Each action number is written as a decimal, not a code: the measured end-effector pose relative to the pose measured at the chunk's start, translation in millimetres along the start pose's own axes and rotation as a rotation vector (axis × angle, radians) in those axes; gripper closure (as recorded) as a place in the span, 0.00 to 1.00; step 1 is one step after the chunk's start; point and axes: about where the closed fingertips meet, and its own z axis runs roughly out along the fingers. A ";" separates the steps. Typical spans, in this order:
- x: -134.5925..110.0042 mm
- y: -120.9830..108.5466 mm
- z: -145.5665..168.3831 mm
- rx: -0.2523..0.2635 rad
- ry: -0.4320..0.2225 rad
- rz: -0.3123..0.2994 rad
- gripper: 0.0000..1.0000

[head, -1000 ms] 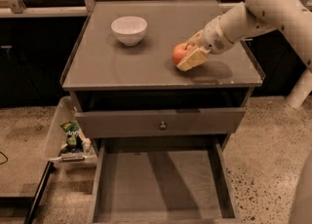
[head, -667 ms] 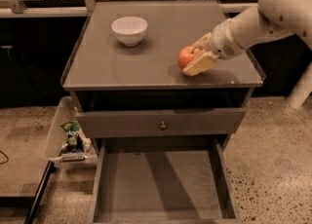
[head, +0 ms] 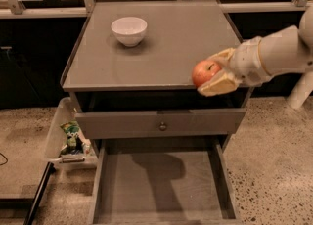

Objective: Place apple into middle drawer

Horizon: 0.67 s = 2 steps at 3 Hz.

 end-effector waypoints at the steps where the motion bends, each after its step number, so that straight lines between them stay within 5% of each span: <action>1: 31.9 46.6 -9.0 0.035 0.011 0.071 1.00; 2: 78.8 98.7 9.9 -0.003 0.045 0.179 1.00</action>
Offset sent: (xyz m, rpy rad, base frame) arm -0.1236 -0.0250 -0.1409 0.0773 0.2168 -0.2024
